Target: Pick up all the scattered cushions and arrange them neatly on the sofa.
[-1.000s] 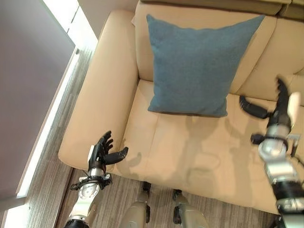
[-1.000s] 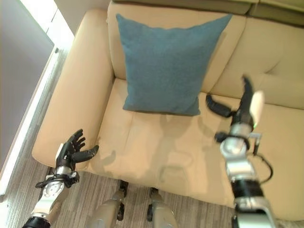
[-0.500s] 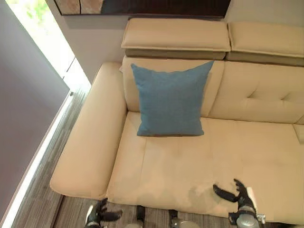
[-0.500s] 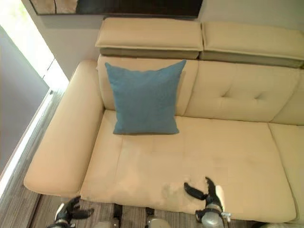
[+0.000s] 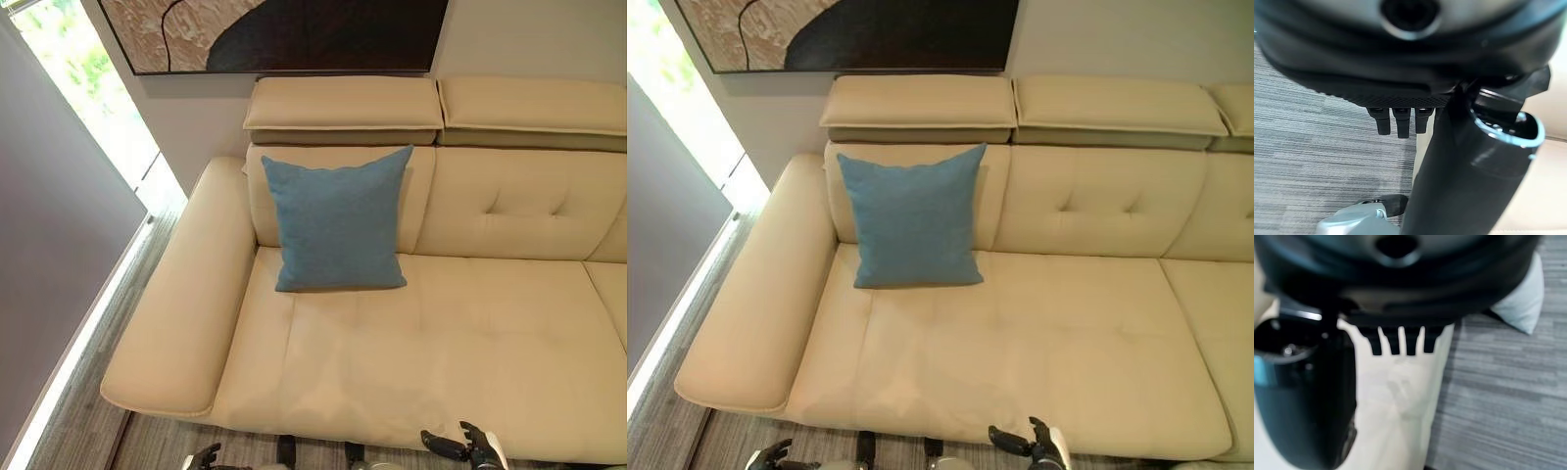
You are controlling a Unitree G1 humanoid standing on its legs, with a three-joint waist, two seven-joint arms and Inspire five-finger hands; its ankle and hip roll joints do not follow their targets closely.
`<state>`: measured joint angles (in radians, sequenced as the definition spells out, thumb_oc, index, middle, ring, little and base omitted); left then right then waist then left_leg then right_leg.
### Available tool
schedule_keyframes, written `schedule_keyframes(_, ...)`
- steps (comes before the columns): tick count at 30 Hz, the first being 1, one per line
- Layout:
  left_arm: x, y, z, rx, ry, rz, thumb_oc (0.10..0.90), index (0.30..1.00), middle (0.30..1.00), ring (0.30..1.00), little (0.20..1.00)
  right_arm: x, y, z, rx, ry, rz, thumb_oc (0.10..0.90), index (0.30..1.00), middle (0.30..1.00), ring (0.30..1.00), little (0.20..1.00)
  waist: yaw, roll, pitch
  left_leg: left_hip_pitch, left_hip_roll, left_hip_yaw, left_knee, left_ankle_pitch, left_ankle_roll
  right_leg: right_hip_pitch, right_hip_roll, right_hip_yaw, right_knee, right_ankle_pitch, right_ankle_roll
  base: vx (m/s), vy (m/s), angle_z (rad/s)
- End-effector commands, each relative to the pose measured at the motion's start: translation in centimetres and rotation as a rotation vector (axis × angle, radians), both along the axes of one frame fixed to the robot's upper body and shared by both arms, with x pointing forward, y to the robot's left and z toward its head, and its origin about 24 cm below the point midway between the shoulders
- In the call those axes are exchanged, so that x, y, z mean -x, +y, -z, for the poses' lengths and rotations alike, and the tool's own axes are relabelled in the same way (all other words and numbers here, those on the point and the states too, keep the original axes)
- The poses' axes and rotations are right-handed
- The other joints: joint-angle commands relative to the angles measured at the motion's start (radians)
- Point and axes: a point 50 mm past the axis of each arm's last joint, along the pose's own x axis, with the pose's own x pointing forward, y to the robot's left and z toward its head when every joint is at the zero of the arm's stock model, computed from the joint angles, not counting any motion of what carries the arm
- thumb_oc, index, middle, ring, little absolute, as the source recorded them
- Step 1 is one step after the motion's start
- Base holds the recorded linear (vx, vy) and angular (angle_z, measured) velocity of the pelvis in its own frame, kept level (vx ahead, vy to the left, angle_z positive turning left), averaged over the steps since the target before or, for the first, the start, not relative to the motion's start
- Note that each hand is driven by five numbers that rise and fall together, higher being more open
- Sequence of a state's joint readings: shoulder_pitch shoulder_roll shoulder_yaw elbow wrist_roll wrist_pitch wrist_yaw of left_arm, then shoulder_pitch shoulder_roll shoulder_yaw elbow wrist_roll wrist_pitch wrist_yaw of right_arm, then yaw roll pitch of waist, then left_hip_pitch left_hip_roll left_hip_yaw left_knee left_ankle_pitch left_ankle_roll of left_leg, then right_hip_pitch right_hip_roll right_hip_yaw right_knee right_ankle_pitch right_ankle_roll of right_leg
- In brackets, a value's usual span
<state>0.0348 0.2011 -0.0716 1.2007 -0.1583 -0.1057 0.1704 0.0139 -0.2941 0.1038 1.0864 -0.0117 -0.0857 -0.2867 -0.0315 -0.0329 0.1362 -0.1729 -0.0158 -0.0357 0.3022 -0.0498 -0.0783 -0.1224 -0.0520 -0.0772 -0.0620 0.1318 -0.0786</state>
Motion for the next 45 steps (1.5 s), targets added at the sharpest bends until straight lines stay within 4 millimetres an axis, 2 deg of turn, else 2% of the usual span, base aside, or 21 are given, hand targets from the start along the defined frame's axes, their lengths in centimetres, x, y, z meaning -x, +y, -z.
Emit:
schedule_keyframes(1, -1.5, -0.7, -0.4, 0.003, -0.08, 0.021, 0.8, 0.9, 0.9, 0.9, 0.9, -2.2, -1.1, -1.3, 0.036, -0.092, 0.004, 0.8, 0.9, 0.9, 0.9, 0.9, -0.016, 0.0, -0.022, 0.148, -0.015, -0.026, 0.051, -0.096, 0.046, 0.016, 0.028, 0.002, -0.003, -0.07, 0.15, -0.11, 0.096, -0.22)
schedule_keyframes(3, -1.8, -0.9, -0.5, 0.002, -0.087, 0.029, 0.8, 0.9, 0.9, 0.9, 0.9, -2.1, -1.0, -1.2, 0.034, -0.084, 0.007, 0.8, 0.9, 0.9, 0.9, 0.9, -0.024, 0.008, -0.029, 0.187, -0.01, -0.027, 0.008, -0.105, 0.044, 0.002, 0.035, -0.001, 0.0, -0.064, 0.154, -0.13, 0.114, -0.05)
schedule_keyframes(6, -3.2, -1.2, -0.8, -0.023, -0.104, 0.099, 0.8, 0.9, 0.9, 0.9, 0.9, -2.0, -0.6, -0.8, 0.03, -0.051, 0.006, 0.8, 0.9, 0.9, 0.9, 0.9, -0.047, 0.01, -0.036, 0.261, -0.024, -0.005, -0.15, -0.184, 0.064, -0.064, 0.029, -0.015, 0.023, -0.018, 0.182, -0.19, 0.158, 0.24)
schedule_keyframes(8, -3.2, -1.2, -0.8, -0.023, -0.104, 0.099, 0.8, 0.9, 0.9, 0.9, 0.9, -2.0, -0.6, -0.8, 0.029, -0.052, 0.006, 0.8, 0.9, 0.9, 0.9, 0.9, -0.047, 0.01, -0.036, 0.262, -0.024, -0.005, -0.152, -0.183, 0.064, -0.064, 0.029, -0.015, 0.023, -0.018, 0.182, -0.17, 0.122, -0.04)
schedule_keyframes(9, -3.5, -1.0, -0.9, -0.038, -0.104, 0.117, 0.8, 0.9, 0.9, 0.9, 0.9, -1.7, 0.1, -0.4, 0.019, -0.019, -0.015, 0.8, 0.9, 0.9, 0.9, 0.9, -0.042, -0.008, -0.021, 0.265, -0.062, -0.016, -0.208, -0.196, 0.092, -0.112, 0.011, -0.022, 0.029, 0.017, 0.208, -0.35, 0.219, -0.09)
schedule_keyframes(12, -3.2, -0.7, -0.8, -0.047, -0.089, 0.109, 0.8, 0.9, 0.9, 0.9, 0.9, -1.9, 0.7, -0.2, -0.002, -0.014, -0.023, 0.8, 0.9, 0.9, 0.9, 0.9, -0.034, -0.023, 0.013, 0.242, -0.089, -0.021, -0.21, -0.172, 0.11, -0.154, -0.014, -0.025, 0.074, 0.031, 0.236, -0.33, 0.192, -0.28)
schedule_keyframes(15, -3.0, -0.3, -0.8, -0.059, -0.07, 0.114, 0.8, 0.9, 0.9, 0.9, 0.9, -2.0, 0.9, -0.2, -0.013, -0.016, -0.018, 0.8, 0.9, 0.9, 0.9, 0.9, -0.033, -0.022, 0.037, 0.212, -0.085, -0.02, -0.194, -0.155, 0.116, -0.172, -0.019, -0.003, 0.145, -0.012, 0.243, -0.3, 0.097, -0.01)
schedule_keyframes(16, -2.4, 0.2, -0.7, -0.073, -0.043, 0.106, 0.8, 0.9, 0.9, 0.9, 0.9, -1.7, 1.2, 0.0, -0.029, -0.008, -0.018, 0.8, 0.9, 0.9, 0.9, 0.9, -0.025, -0.02, 0.04, 0.183, -0.086, -0.017, -0.196, -0.13, 0.126, -0.161, -0.023, 0.011, 0.226, -0.055, 0.225, -0.31, 0.094, 0.14)
schedule_keyframes(17, -2.4, 0.2, -0.7, -0.073, -0.043, 0.106, 0.8, 0.9, 0.9, 0.9, 0.9, -1.7, 1.2, 0.0, -0.029, -0.008, -0.018, 0.8, 0.9, 0.9, 0.9, 0.9, -0.024, -0.02, 0.04, 0.184, -0.086, -0.017, -0.196, -0.131, 0.126, -0.161, -0.023, 0.011, 0.229, -0.056, 0.225, -0.34, 0.11, 0.09)
schedule_keyframes(18, -1.5, 0.5, -0.5, -0.072, -0.016, 0.084, 0.8, 0.9, 0.9, 0.9, 0.9, -1.0, 1.2, 0.4, -0.034, 0.016, -0.003, 0.8, 0.9, 0.9, 0.9, 0.9, -0.006, -0.007, 0.037, 0.166, -0.073, -0.011, -0.205, -0.109, 0.135, -0.129, -0.03, 0.001, 0.318, -0.105, 0.198, -0.15, 0.054, -0.14)
schedule_keyframes(19, -1.5, 0.5, -0.5, -0.073, -0.016, 0.084, 0.8, 0.9, 0.9, 0.9, 0.9, -1.0, 1.2, 0.4, -0.034, 0.015, -0.003, 0.8, 0.9, 0.9, 0.9, 0.9, -0.007, -0.008, 0.035, 0.164, -0.074, -0.011, -0.206, -0.107, 0.135, -0.131, -0.031, 0.001, 0.317, -0.103, 0.199, -0.2, 0.065, -0.37)
schedule_keyframes(22, -0.4, 1.2, -0.3, -0.084, 0.022, 0.062, 0.8, 0.9, 0.9, 0.9, 0.9, 0.1, 1.3, 0.9, -0.058, 0.059, 0.033, 0.8, 0.9, 0.9, 0.9, 0.9, 0.027, 0.003, -0.002, 0.13, -0.051, 0.001, -0.236, -0.072, 0.134, -0.041, -0.042, -0.012, 0.372, -0.178, 0.182, -0.13, -0.002, -0.2)
schedule_keyframes(25, -0.2, 1.5, -0.4, -0.093, 0.022, 0.052, 0.8, 0.9, 0.9, 0.9, 0.9, 0.1, 1.7, 1.0, -0.075, 0.054, 0.041, 0.8, 0.9, 0.9, 0.9, 0.9, 0.056, -0.017, -0.028, 0.103, -0.051, 0.024, -0.244, -0.054, 0.12, 0.054, -0.05, -0.03, 0.289, -0.188, 0.19, -0.12, -0.091, -0.08)
schedule_keyframes(28, -0.3, 1.5, -0.4, -0.093, 0.021, 0.051, 0.8, 0.9, 0.9, 0.9, 0.9, 0.0, 1.7, 1.0, -0.081, 0.046, 0.05, 0.8, 0.9, 0.9, 0.9, 0.9, 0.057, -0.029, -0.047, 0.104, -0.049, 0.035, -0.258, -0.047, 0.109, 0.086, -0.037, -0.024, 0.194, -0.199, 0.194, -0.03, -0.1, -0.23)
schedule_keyframes(30, -0.9, 1.2, -0.4, -0.096, 0.011, 0.071, 0.8, 0.9, 0.9, 0.9, 0.9, -0.6, 1.7, 0.8, -0.08, 0.024, 0.052, 0.8, 0.9, 0.9, 0.9, 0.9, 0.042, -0.031, -0.047, 0.098, -0.035, 0.048, -0.246, -0.041, 0.096, 0.081, -0.009, 0.016, 0.165, -0.197, 0.184, -0.07, -0.165, -0.09)
schedule_keyframes(36, -2.8, -0.2, -0.7, -0.098, -0.027, 0.184, 0.8, 0.9, 0.9, 0.9, 0.9, -0.1, 1.2, 0.8, -0.063, 0.032, 0.054, 0.8, 0.9, 0.9, 0.9, 0.9, 0.009, -0.032, -0.024, 0.08, -0.026, 0.055, -0.163, -0.062, 0.083, 0.087, 0.015, 0.041, 0.149, -0.199, 0.152, -0.06, -0.119, -0.08)
schedule_keyframes(38, -3.5, -0.7, -0.8, -0.091, -0.047, 0.206, 0.8, 0.9, 0.9, 0.9, 0.9, 0.2, 1.0, 0.8, -0.054, 0.047, 0.063, 0.8, 0.9, 0.9, 0.9, 0.9, 0.008, -0.032, -0.014, 0.063, -0.028, 0.033, -0.126, -0.067, 0.079, 0.081, 0.018, 0.051, 0.152, -0.194, 0.146, -0.08, -0.028, -0.11)
schedule_keyframes(39, -4.2, -1.2, -0.9, -0.083, -0.067, 0.227, 0.8, 0.9, 0.9, 0.9, 0.9, 0.6, 0.7, 0.9, -0.039, 0.067, 0.07, 0.8, 0.9, 0.9, 0.9, 0.9, 0.014, -0.029, -0.003, 0.045, -0.049, -0.047, -0.111, -0.064, 0.069, 0.07, 0.026, 0.076, 0.156, -0.186, 0.143, -0.07, 0.009, -0.25)
schedule_keyframes(40, -4.2, -1.2, -0.9, -0.083, -0.067, 0.227, 0.8, 0.9, 0.9, 0.9, 0.9, 0.6, 0.6, 0.9, -0.038, 0.067, 0.07, 0.8, 0.9, 0.9, 0.9, 0.9, 0.014, -0.028, -0.003, 0.046, -0.049, -0.047, -0.111, -0.064, 0.069, 0.07, 0.026, 0.075, 0.156, -0.186, 0.143, -0.09, 0.02, -0.57)
schedule_keyframes(42, -4.4, -1.8, -0.9, -0.071, -0.074, 0.237, 0.8, 0.9, 0.9, 0.9, 0.9, 1.2, 0.1, 1.0, -0.008, 0.098, 0.069, 0.8, 0.9, 0.9, 0.9, 0.9, 0.023, -0.023, -0.003, 0.039, -0.089, -0.198, -0.121, -0.06, 0.062, 0.057, 0.037, 0.137, 0.144, -0.167, 0.148, -0.03, 0.034, -0.83)
schedule_keyframes(45, -4.8, -2.1, -0.9, -0.068, -0.081, 0.25, 0.8, 0.9, 0.9, 0.9, 0.9, 1.3, -0.3, 0.9, 0.008, 0.108, 0.075, 0.8, 0.9, 0.9, 0.9, 0.9, 0.021, -0.016, -0.008, 0.044, -0.111, -0.289, -0.134, -0.057, 0.06, 0.043, 0.05, 0.206, 0.127, -0.147, 0.158, -0.03, 0.083, -0.91)
